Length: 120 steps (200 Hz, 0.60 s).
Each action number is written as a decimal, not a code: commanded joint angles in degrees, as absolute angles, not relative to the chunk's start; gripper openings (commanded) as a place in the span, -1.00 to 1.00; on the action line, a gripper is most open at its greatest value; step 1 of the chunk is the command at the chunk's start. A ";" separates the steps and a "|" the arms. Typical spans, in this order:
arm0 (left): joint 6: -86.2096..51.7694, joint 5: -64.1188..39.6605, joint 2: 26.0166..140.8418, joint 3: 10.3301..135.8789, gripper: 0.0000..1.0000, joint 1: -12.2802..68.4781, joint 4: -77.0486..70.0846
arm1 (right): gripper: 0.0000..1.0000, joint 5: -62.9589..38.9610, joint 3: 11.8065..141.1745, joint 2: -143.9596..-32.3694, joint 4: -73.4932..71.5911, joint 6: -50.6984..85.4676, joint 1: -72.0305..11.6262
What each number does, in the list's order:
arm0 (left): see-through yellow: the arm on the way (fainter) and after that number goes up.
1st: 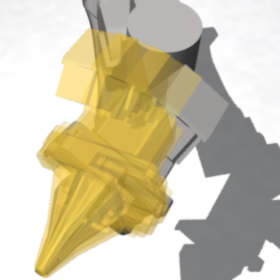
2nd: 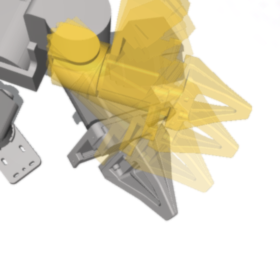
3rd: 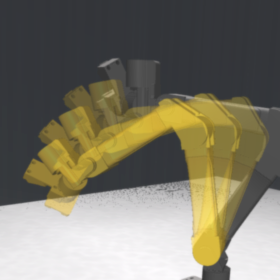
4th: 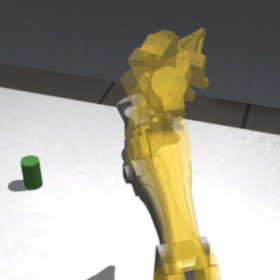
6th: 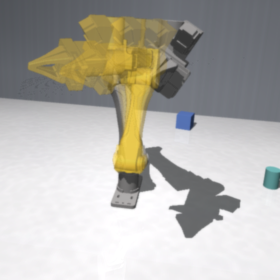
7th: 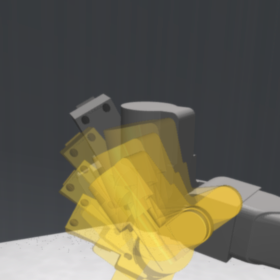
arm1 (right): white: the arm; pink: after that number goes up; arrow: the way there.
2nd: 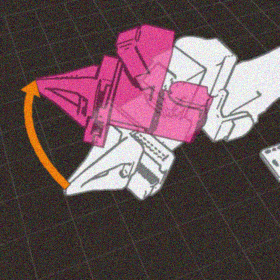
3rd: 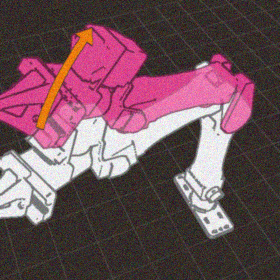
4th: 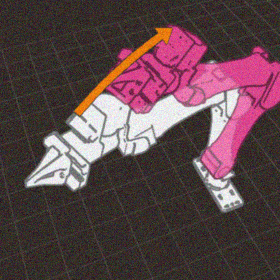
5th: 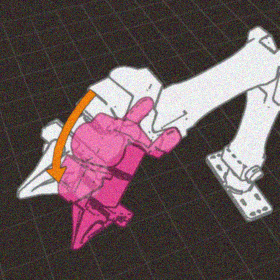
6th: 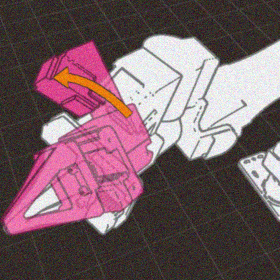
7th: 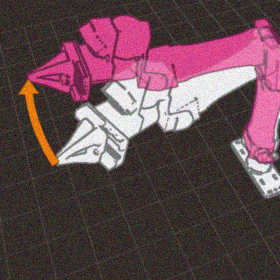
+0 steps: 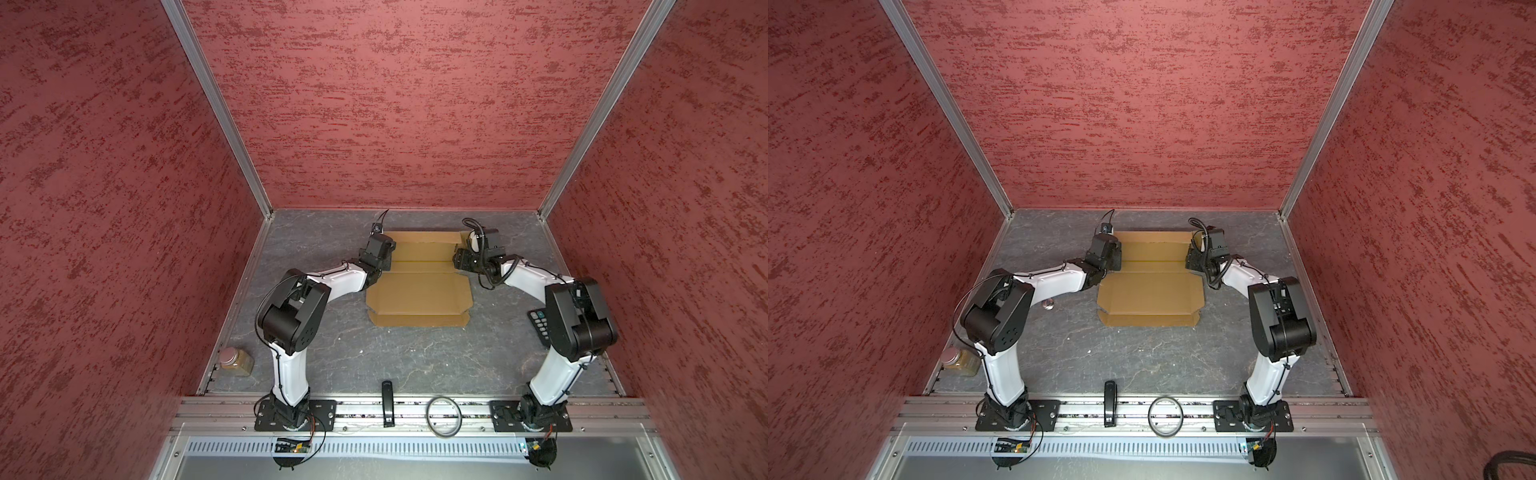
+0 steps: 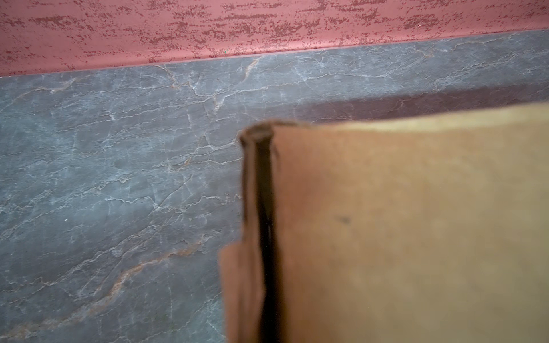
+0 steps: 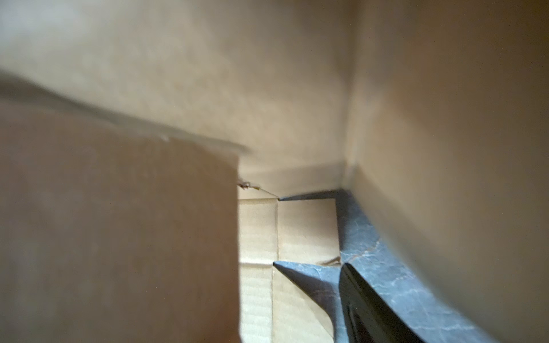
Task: Assemble paper box
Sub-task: Fold the bottom flaps of a flat cardboard box at the center of the table.
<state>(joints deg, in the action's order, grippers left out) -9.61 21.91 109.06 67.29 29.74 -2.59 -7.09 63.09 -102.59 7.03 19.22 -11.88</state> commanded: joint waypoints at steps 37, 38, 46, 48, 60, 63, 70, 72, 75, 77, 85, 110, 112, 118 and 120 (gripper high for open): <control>-9.50 21.81 109.06 67.30 -1.00 29.62 -0.97 | 0.46 -9.62 63.15 -106.23 2.32 17.98 -10.94; -9.50 21.80 109.02 67.31 -1.00 29.66 -0.97 | 0.46 -9.60 63.13 -106.25 2.30 18.00 -10.92; -9.49 21.80 109.16 67.41 -1.00 29.61 -0.95 | 0.46 -9.37 62.88 -106.41 2.07 18.01 -10.90; -9.49 21.80 109.16 67.46 -1.00 29.60 -0.85 | 0.46 -9.29 62.74 -106.43 1.99 18.02 -10.94; -9.49 21.80 109.17 67.65 -1.00 29.67 -0.77 | 0.46 -8.58 62.20 -106.42 1.69 18.02 -10.85; -9.49 21.80 109.19 67.72 -1.00 29.69 -0.72 | 0.46 -8.49 62.08 -106.51 1.63 17.94 -10.82; -9.41 21.84 109.28 67.94 -1.00 29.67 -0.62 | 0.47 -8.21 61.85 -106.51 1.58 17.86 -10.76; -9.41 21.85 109.28 67.94 -1.00 29.70 -0.55 | 0.47 -8.14 61.80 -106.54 1.58 17.85 -10.80; -9.40 21.80 109.30 67.94 -1.00 29.66 -0.57 | 0.47 -7.97 61.71 -106.53 1.52 17.84 -10.81; -9.40 21.82 109.37 67.98 -1.00 29.70 -0.54 | 0.47 -7.86 61.64 -106.59 1.50 17.80 -10.74; -9.40 21.84 109.42 68.03 -1.00 29.71 -0.53 | 0.48 -7.67 61.35 -106.67 1.36 17.63 -10.68; -9.40 21.88 109.51 68.20 -1.00 29.71 -0.33 | 0.50 -7.62 60.65 -107.24 0.56 17.88 -10.37; -9.43 21.88 109.47 68.20 -1.00 29.71 -0.35 | 0.50 -7.71 60.60 -107.32 0.47 17.92 -10.35; -9.48 21.92 109.51 68.20 -1.00 29.71 -0.35 | 0.50 -7.89 60.48 -107.55 0.13 18.08 -10.37; -9.42 21.89 109.44 68.29 -1.00 29.71 -0.28 | 0.50 -7.95 60.41 -107.61 0.03 18.14 -10.35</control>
